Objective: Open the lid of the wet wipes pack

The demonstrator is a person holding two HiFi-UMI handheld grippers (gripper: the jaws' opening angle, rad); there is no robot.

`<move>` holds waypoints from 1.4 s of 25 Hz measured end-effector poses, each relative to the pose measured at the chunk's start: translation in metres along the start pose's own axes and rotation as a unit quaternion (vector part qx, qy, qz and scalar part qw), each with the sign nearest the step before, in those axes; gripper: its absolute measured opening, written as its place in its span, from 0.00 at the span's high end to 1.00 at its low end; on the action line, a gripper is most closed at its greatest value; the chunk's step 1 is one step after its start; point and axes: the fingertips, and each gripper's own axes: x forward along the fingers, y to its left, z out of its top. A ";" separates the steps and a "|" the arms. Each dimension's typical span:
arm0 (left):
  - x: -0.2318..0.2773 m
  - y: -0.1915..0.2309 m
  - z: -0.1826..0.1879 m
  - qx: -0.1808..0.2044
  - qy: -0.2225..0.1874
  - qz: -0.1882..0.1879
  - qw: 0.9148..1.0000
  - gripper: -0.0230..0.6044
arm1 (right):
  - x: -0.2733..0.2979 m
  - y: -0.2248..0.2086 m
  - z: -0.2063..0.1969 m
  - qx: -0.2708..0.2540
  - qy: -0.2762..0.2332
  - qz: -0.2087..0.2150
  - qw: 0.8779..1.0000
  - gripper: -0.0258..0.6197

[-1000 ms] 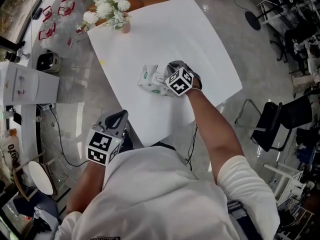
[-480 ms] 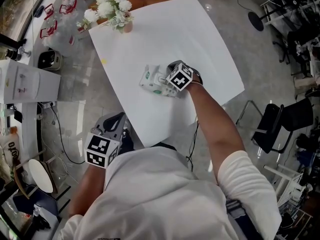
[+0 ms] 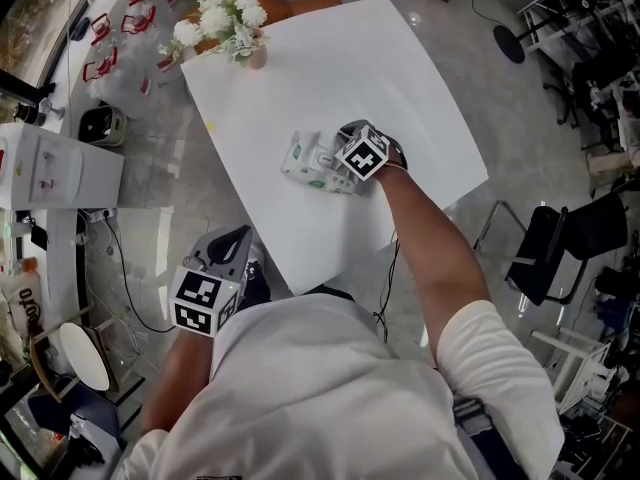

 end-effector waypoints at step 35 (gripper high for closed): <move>0.014 -0.064 0.102 0.113 -0.094 -0.144 0.979 0.95 | -0.296 0.129 0.017 0.346 -0.301 -0.120 0.881 0.95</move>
